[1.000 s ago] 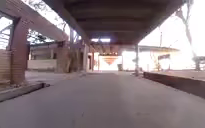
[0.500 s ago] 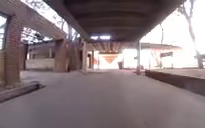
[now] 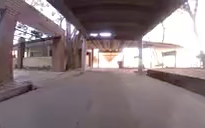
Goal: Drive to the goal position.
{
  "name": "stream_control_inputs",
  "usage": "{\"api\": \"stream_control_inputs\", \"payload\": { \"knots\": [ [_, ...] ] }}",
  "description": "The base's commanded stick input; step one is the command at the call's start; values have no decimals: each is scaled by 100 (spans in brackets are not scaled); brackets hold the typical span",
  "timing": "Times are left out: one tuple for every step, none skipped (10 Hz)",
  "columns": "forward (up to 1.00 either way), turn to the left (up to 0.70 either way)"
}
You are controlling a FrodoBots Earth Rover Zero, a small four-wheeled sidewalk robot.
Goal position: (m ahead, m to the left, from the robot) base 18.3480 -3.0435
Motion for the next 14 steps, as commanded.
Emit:
{"api": "stream_control_inputs", "payload": {
  "knots": [
    [70, 0],
    [70, 0],
    [70, 0],
    [70, 0],
    [70, 0],
    [70, -35],
    [70, -35],
    [70, 0],
    [70, 0],
    [70, 0],
    [70, 0],
    [70, 0],
    [70, 0],
    [70, 0]
  ]
}}
